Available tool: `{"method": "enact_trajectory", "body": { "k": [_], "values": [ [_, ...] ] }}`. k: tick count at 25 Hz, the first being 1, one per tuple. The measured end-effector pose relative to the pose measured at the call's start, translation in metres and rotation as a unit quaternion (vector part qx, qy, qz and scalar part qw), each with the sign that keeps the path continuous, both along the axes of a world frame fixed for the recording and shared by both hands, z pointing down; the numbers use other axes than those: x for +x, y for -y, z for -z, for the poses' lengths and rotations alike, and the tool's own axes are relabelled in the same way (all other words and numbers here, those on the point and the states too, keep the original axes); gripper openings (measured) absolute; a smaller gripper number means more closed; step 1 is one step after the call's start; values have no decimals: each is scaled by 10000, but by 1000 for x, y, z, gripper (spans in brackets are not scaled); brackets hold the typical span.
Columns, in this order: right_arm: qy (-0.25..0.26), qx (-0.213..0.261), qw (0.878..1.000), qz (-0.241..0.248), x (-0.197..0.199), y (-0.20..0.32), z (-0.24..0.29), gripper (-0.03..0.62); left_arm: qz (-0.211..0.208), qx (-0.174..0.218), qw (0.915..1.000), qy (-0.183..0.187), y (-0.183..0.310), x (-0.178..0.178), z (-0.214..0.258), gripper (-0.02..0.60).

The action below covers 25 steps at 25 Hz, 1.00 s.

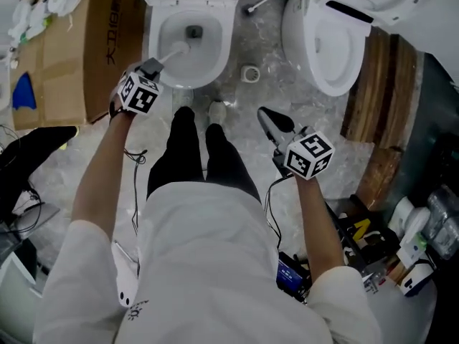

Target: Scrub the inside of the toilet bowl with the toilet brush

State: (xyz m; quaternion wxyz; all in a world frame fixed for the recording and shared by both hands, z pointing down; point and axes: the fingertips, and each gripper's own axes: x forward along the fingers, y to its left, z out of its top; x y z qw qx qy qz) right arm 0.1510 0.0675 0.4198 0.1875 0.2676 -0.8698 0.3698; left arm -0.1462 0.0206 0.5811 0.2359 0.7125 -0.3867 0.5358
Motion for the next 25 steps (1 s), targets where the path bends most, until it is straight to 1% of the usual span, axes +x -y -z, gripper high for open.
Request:
{"method": "enact_trajectory", "body": {
  "k": [3,5,9,13,17,21,25],
  "values": [
    [23,98,9993,357,9,-14,23,0,245,268,9993,-130,-12,8,41,150],
    [60,214,9985,496,15,-17,40,0,397,437,9980,-216,-19,15,65,150],
    [262,500,9968,568,19,-20,76,0,774,688,9942,-280,-42,18,100,150],
    [423,705,9948,594,17,-23,101,0,993,870,9907,-330,-70,24,130,150],
    [496,841,9927,703,7,-26,116,0,1203,1104,9857,-429,-87,21,159,150],
    [507,958,9908,810,-8,-27,129,0,1414,1408,9777,-653,-94,15,192,150],
    [522,1166,9882,841,-31,-29,146,0,1575,1771,9672,-911,-103,-1,225,152]
  ]
}}
